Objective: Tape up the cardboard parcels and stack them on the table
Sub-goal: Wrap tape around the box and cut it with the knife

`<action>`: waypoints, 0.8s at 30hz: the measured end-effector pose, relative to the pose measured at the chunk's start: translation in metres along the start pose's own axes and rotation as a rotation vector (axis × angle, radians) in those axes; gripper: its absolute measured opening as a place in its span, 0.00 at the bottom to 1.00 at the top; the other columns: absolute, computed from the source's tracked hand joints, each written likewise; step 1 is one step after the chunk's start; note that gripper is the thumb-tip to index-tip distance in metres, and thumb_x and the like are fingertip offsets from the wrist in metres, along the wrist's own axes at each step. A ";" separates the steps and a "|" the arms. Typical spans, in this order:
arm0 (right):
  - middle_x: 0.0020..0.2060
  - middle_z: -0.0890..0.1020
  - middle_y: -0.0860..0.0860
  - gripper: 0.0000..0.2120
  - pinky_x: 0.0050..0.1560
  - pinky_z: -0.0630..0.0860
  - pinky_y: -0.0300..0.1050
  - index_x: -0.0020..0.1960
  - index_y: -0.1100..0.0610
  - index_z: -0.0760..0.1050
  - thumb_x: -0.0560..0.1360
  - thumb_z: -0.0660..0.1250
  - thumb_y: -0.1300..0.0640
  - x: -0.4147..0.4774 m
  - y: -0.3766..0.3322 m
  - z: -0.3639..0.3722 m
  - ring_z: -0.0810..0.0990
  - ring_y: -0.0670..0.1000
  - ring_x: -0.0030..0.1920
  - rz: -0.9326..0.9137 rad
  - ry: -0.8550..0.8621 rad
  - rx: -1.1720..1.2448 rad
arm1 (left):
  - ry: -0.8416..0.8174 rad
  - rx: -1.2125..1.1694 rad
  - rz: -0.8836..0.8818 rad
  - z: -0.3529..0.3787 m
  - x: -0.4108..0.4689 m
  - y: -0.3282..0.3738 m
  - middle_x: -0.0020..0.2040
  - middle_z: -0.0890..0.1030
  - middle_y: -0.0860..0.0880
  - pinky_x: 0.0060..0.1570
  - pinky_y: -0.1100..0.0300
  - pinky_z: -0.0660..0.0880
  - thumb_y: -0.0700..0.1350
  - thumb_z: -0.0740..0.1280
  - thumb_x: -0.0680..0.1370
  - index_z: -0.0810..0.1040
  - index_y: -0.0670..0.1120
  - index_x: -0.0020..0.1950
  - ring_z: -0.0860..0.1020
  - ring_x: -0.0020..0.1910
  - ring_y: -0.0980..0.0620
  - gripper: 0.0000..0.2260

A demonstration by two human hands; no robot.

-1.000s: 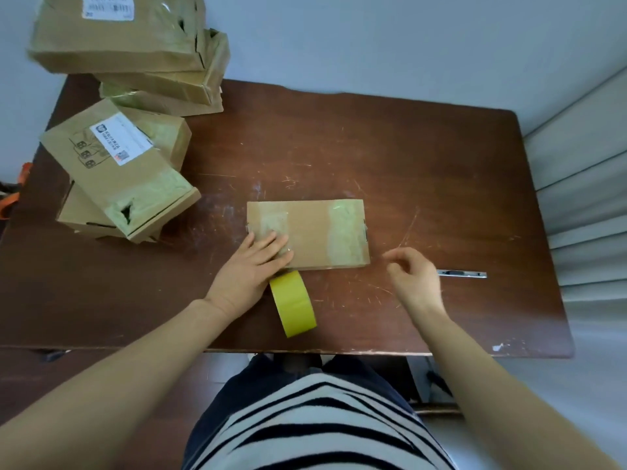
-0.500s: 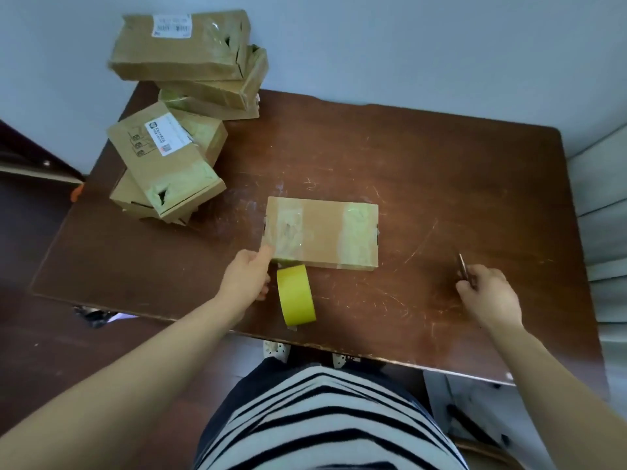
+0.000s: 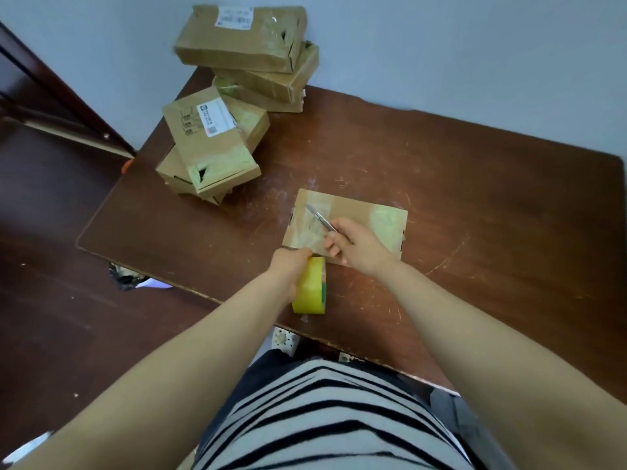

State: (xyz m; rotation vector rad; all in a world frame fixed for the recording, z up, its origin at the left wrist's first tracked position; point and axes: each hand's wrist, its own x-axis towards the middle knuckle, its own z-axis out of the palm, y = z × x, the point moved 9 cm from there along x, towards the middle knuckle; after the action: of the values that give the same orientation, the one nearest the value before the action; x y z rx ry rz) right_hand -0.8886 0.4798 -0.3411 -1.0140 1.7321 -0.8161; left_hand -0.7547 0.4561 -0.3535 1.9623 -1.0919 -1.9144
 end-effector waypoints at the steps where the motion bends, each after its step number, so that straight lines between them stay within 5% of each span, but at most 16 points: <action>1: 0.38 0.76 0.47 0.10 0.34 0.70 0.35 0.59 0.62 0.70 0.82 0.54 0.63 0.004 0.002 0.002 0.73 0.46 0.35 0.005 -0.010 -0.035 | 0.004 0.016 0.008 -0.002 0.000 0.001 0.31 0.76 0.43 0.24 0.63 0.73 0.34 0.64 0.77 0.74 0.36 0.48 0.75 0.27 0.49 0.02; 5: 0.39 0.77 0.48 0.10 0.37 0.70 0.41 0.58 0.63 0.70 0.81 0.53 0.63 0.013 0.005 0.005 0.72 0.48 0.36 0.021 -0.023 -0.159 | -0.028 0.019 -0.025 -0.006 -0.007 -0.004 0.16 0.72 0.47 0.14 0.65 0.67 0.33 0.65 0.76 0.69 0.35 0.41 0.72 0.14 0.52 0.07; 9: 0.48 0.79 0.58 0.09 0.50 0.73 0.52 0.56 0.65 0.69 0.80 0.53 0.63 0.014 0.005 0.008 0.74 0.55 0.44 0.026 -0.040 -0.297 | -0.052 0.010 -0.083 -0.005 -0.009 -0.015 0.18 0.73 0.43 0.16 0.63 0.70 0.33 0.65 0.77 0.70 0.34 0.42 0.72 0.14 0.50 0.06; 12: 0.47 0.78 0.57 0.10 0.51 0.72 0.52 0.56 0.65 0.70 0.81 0.53 0.62 0.012 -0.001 0.006 0.74 0.55 0.44 0.031 -0.051 -0.287 | -0.050 -0.013 -0.083 -0.003 -0.003 -0.017 0.19 0.74 0.42 0.18 0.62 0.71 0.34 0.65 0.76 0.72 0.32 0.44 0.72 0.15 0.50 0.05; 15: 0.43 0.80 0.55 0.09 0.48 0.71 0.48 0.49 0.60 0.73 0.82 0.55 0.59 0.005 -0.015 -0.006 0.74 0.52 0.42 0.001 -0.029 -0.276 | -0.075 -0.043 -0.101 0.001 0.000 -0.019 0.20 0.75 0.41 0.18 0.61 0.72 0.36 0.62 0.79 0.71 0.32 0.43 0.72 0.16 0.49 0.08; 18: 0.42 0.81 0.52 0.14 0.40 0.69 0.46 0.41 0.52 0.71 0.82 0.54 0.51 -0.007 -0.030 -0.019 0.74 0.51 0.39 -0.023 -0.035 -0.510 | -0.105 -0.055 -0.106 0.003 0.003 -0.019 0.21 0.75 0.41 0.19 0.61 0.73 0.35 0.62 0.79 0.72 0.31 0.44 0.73 0.16 0.49 0.07; 24: 0.38 0.77 0.49 0.08 0.30 0.63 0.42 0.49 0.53 0.75 0.80 0.57 0.58 -0.027 -0.044 -0.012 0.75 0.55 0.40 -0.043 -0.070 -1.171 | -0.096 -0.002 -0.109 0.000 0.002 -0.019 0.20 0.75 0.42 0.17 0.61 0.72 0.34 0.60 0.79 0.72 0.32 0.44 0.72 0.15 0.50 0.06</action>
State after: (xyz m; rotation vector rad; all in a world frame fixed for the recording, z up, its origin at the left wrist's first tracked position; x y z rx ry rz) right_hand -0.8817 0.4856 -0.2895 -1.7774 2.1161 0.3315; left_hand -0.7476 0.4682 -0.3664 1.9861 -1.0257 -2.0848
